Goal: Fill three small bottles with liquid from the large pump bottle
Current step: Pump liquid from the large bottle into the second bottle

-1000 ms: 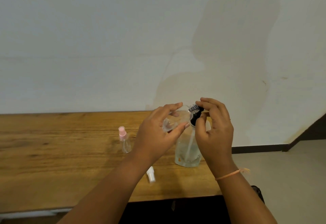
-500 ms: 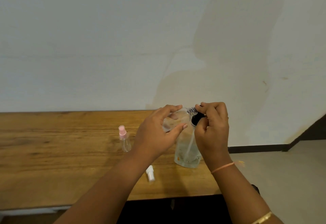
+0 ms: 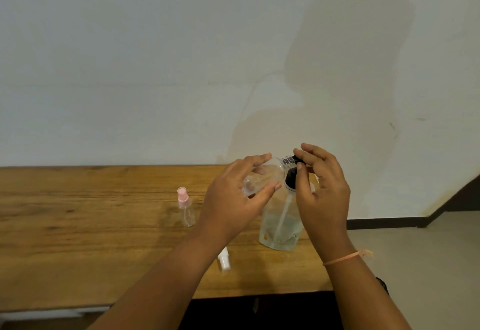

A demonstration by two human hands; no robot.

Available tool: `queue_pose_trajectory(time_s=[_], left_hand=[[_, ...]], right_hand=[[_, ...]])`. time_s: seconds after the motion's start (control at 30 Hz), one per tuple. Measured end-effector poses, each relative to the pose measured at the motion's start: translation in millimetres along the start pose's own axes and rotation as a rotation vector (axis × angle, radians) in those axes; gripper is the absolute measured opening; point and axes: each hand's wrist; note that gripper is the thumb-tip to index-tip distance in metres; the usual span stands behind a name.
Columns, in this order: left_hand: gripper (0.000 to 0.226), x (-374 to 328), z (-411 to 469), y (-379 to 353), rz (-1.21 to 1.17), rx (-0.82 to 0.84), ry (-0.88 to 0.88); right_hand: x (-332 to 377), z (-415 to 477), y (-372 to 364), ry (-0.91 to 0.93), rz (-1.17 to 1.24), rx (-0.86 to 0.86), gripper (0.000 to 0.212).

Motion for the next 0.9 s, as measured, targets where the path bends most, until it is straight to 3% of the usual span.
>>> queue_pose_trajectory(time_s=[0.67,0.9], left_hand=[[0.048,-0.4,-0.4,-0.6,0.019,-0.016,0.014],[0.045,3.5,0.1,0.9,0.005,0.051,0.059]], right_hand=[[-5.3,2.3,-4.7,0.011,0.086,0.018,0.023],[-9.9,-4.7,-1.7,0.207,-0.238,0.042,0.02]])
Point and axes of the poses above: each hand's wrist, its own z-axis towards the middle knuckle, its own y-axis out of the back of the hand, x = y × z, and after that the axes turned 9 degrees about -x, right-handed
